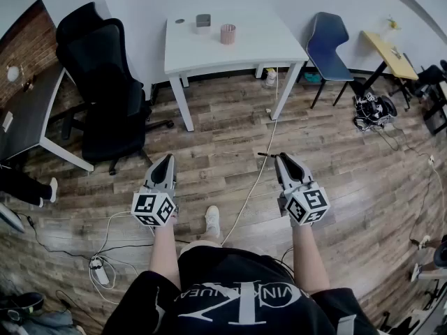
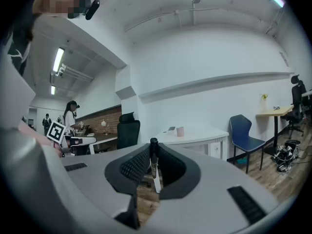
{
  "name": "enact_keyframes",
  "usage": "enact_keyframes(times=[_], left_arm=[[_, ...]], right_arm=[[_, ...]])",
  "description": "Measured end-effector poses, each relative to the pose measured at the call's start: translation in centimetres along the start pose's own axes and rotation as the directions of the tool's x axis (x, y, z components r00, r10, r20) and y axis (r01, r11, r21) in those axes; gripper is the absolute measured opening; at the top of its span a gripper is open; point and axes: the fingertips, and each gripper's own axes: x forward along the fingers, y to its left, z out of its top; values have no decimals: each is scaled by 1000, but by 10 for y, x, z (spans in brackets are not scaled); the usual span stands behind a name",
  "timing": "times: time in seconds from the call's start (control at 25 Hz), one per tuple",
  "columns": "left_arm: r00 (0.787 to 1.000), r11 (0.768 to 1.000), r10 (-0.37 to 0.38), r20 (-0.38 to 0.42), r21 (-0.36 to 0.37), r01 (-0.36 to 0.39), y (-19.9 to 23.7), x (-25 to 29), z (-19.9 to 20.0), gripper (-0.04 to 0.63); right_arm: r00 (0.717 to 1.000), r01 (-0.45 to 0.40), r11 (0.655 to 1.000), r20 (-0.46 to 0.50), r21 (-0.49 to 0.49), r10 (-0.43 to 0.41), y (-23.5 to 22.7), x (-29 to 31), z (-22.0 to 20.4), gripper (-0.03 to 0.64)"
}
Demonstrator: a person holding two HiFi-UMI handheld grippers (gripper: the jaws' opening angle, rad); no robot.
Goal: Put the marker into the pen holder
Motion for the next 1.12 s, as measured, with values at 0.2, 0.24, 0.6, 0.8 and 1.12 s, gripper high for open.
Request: enact_keyframes(times=[0.2,0.24,0.6,0.8,1.12], left_arm=[[999,999,-35,-26,16,35,18,49,3,14],[999,999,-35,-29,17,36,22,57,5,14],[997,999,-50,-62,10,50,66,124,15,14],[995,998,-60,-77,1,60,99,162,15,14],[994,997,-78,-80,-4,78,147,218,18,14]], right_arm=[[1000,11,1000,-1,-2,-11,-15,51,7,58],[1000,12,1000,-3,0,-12,-18,59,8,58],[998,50,998,-24,27,-49,-44,130,15,58],[997,69,997,-42,29,-68,-55,174,12,58],[995,95,995,-38,42,-93,-65,237,12,59]])
